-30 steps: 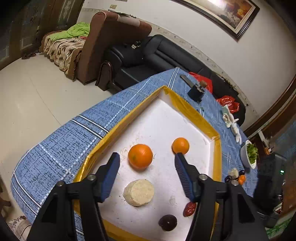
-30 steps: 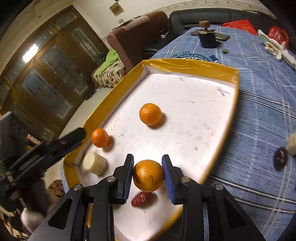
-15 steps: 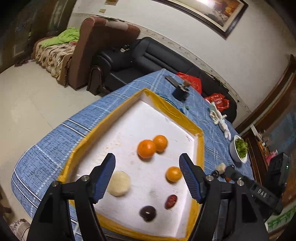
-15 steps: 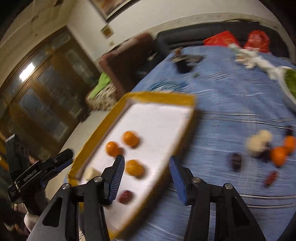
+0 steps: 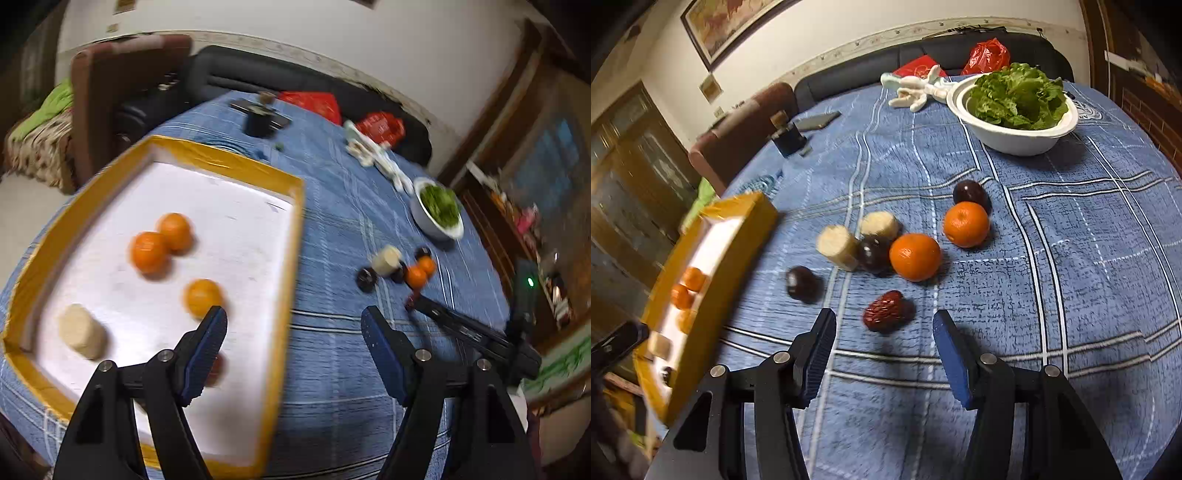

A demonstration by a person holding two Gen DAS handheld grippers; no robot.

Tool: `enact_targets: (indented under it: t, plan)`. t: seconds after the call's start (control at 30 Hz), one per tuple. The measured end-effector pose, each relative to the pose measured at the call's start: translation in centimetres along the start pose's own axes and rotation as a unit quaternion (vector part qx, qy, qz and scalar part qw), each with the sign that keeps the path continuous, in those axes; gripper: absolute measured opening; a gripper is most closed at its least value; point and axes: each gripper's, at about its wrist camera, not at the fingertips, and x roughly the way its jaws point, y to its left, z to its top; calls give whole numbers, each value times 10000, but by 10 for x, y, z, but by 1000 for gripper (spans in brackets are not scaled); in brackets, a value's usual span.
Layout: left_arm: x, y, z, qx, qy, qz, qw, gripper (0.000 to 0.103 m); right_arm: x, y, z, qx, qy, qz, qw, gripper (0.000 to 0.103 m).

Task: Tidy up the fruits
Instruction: 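Grasp a dark plum with the left tool while the right tool grasps a red date, then lower the plum into the tray and open the left tool while the right tool carries the date over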

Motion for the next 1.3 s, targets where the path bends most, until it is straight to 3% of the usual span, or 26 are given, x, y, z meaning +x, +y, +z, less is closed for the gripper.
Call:
enact_targets:
  t: [0.13,0.27,0.7,0.77,0.8,0.87,0.9,1.07,1.3]
  plan:
    - [21,-31,-1,397,114,-18,9991,74,9,-1,1,-126,-125,-136,9998,58]
    - [56,-58,1,737,329,54,9967,74,11,3,-2,-318,-174,-57,9993,33]
    - [136,-87,26,1256,425,287,9907,69,-4,-6,-4,-184,-397,153,9989,33]
    - [146,-93,24,1429,485,322,9880,62,-5,-7,-4,-165,-417,152,9989,33]
    - [150,-96,22,1510,529,356,9865,50,-6,-7,-4,-149,-418,156,9989,33]
    - [151,-102,18,1774,438,590,9814,32,-6,-8,-4,-129,-414,150,9989,33]
    - [150,-103,17,1797,431,514,9814,25,-5,-7,-4,-127,-408,154,9990,33]
    - [136,-98,14,1581,385,446,9857,25,-2,-7,-4,-109,-375,160,9991,33]
    - [81,-64,9,935,41,311,9951,25,-2,-7,-3,-104,-455,240,9986,33]
